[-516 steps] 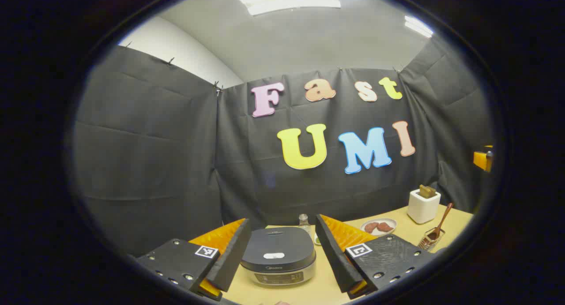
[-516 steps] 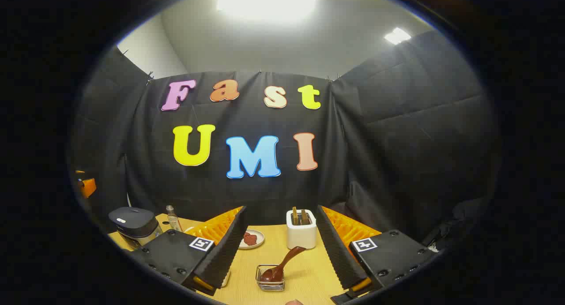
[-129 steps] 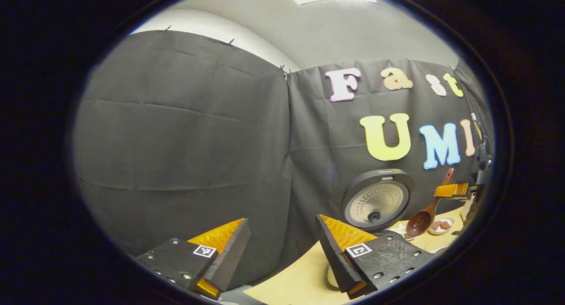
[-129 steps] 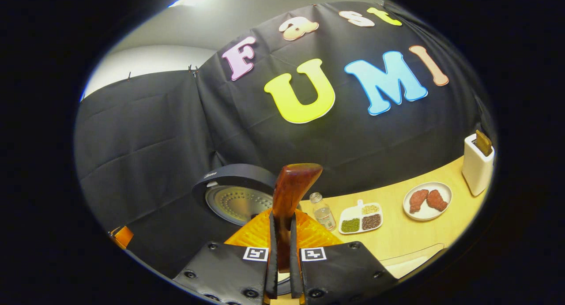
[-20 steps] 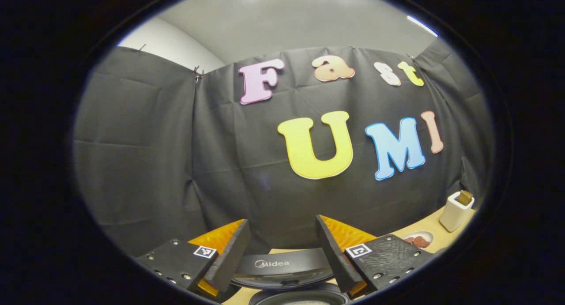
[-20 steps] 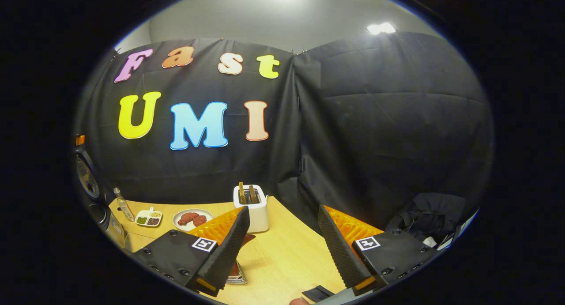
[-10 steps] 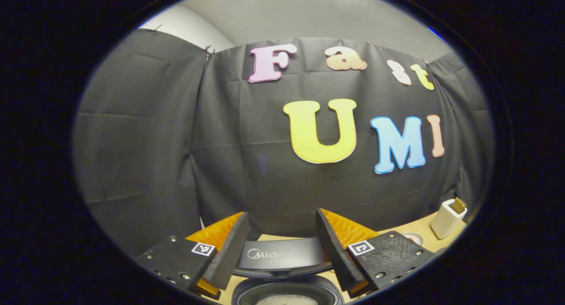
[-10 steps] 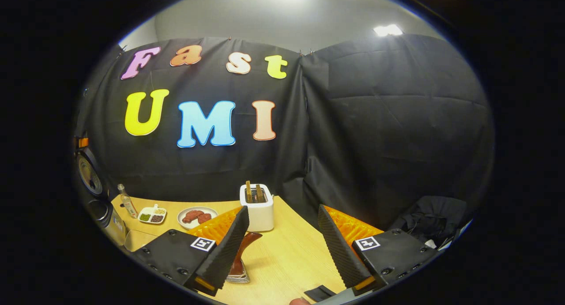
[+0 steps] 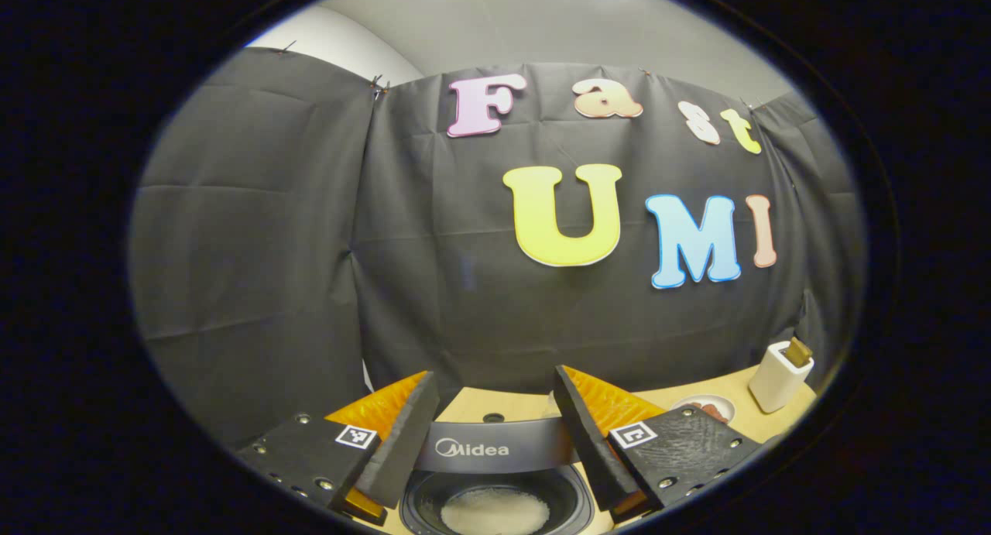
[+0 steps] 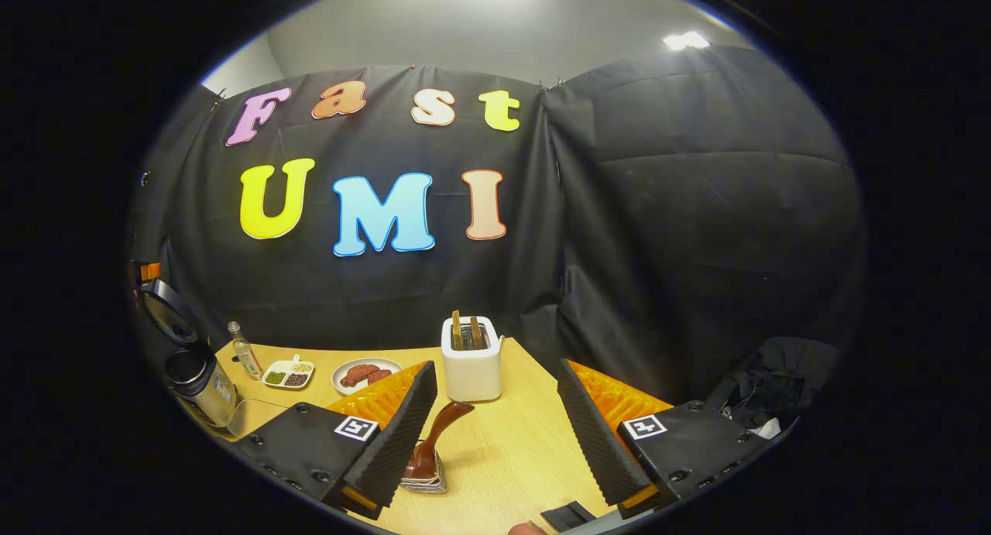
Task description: Close the left gripper, press the button to open the rice cooker; take a wooden spoon from the chopstick holder with the right hand, scoop a spoonful of rice and pour it into the rice cooker, then put the wooden spoon back into the chopstick holder.
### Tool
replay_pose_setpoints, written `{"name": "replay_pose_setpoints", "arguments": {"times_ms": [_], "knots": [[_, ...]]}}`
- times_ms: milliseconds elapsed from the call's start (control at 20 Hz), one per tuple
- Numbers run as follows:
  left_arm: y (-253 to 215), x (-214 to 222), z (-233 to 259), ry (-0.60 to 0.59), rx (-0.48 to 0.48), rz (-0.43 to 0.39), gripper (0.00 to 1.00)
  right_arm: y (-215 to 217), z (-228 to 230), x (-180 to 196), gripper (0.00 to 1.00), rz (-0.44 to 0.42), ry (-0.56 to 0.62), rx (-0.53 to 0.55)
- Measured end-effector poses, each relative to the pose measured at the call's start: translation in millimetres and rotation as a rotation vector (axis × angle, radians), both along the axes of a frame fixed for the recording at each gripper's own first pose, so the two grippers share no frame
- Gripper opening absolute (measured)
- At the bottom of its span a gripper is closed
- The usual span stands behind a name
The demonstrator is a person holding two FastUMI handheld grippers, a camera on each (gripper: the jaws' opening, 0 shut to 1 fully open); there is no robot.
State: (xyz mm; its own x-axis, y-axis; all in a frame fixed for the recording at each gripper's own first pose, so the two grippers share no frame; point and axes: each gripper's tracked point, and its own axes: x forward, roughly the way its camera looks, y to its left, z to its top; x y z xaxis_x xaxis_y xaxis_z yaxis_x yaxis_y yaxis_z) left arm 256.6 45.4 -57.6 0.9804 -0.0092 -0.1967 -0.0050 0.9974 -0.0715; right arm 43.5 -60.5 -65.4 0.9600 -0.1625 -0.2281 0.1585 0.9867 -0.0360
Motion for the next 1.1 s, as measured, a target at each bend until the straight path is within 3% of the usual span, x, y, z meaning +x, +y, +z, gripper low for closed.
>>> {"name": "replay_pose_setpoints", "arguments": {"times_ms": [50,100,450,500,550,1100], "knots": [[-1,-9,-5,0.008,0.005,-0.001,0.92,1,-1,1,0.94,0.012,0.002,0.003],[-1,-17,-10,0.016,0.008,-0.002,0.93,1,-1,1,0.99,0.022,0.003,0.005],[-8,-58,-44,0.059,0.016,-0.007,0.92,1,-9,1,0.99,0.077,0.022,0.01],[-10,-62,-47,0.065,0.016,-0.007,0.92,1,-10,0,0.94,0.083,0.025,0.012],[-10,-66,-53,0.069,0.015,-0.008,0.92,0,-11,-1,0.99,0.087,0.028,0.011],[-18,-100,-101,0.114,0.008,-0.016,0.93,3,-16,-4,0.99,0.117,0.042,0.01]]}}
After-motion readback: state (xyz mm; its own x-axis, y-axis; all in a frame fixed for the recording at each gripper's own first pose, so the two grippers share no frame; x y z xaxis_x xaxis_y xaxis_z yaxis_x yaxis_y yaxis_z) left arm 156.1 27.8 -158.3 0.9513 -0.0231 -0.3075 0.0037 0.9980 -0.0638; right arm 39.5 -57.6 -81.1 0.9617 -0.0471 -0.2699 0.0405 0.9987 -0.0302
